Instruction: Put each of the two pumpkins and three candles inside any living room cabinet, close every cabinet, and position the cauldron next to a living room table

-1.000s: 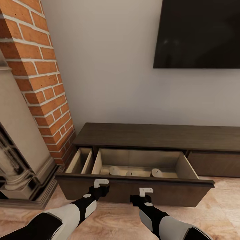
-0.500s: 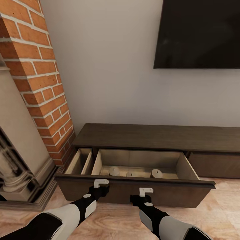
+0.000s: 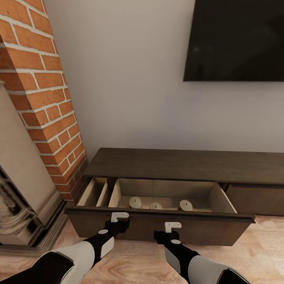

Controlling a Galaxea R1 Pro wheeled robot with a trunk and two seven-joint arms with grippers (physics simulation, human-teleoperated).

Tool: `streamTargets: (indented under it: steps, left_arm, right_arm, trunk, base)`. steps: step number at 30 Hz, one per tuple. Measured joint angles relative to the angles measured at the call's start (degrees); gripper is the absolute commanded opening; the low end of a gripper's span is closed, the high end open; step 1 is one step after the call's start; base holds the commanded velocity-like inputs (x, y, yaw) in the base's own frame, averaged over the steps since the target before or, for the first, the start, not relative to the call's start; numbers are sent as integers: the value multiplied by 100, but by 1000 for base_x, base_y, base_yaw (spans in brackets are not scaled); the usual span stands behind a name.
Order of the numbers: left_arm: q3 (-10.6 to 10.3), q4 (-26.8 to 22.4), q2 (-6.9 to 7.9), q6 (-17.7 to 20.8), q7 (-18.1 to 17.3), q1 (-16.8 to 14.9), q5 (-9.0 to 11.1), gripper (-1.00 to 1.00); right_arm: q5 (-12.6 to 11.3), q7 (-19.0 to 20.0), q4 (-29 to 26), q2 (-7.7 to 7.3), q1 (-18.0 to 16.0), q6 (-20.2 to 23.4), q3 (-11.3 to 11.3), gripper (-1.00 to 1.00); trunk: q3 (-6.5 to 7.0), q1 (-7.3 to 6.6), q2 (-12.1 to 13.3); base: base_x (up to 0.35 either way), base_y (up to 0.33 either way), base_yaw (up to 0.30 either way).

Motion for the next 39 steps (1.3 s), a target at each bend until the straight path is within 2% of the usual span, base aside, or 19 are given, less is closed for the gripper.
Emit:
streamTargets:
  steps: [9, 18, 39]
  left_arm:
    - [8, 1, 0, 0, 1, -1, 3, 100]
    - [5, 1, 0, 1, 0, -2, 0, 100]
    - [5, 1, 0, 0, 0, -1, 7, 100]
  right_arm:
    - [12, 4, -5, 0, 0, 0, 8, 100]
    - [159, 4, -6, 0, 0, 0, 8, 100]
    - [158, 19, -7, 0, 0, 0, 8, 100]
  trunk:
    - [0, 0, 0]
    - [0, 0, 0]
    - [0, 0, 0]
  base:
    - [123, 0, 0]
    - [123, 0, 0]
    - [123, 0, 0]
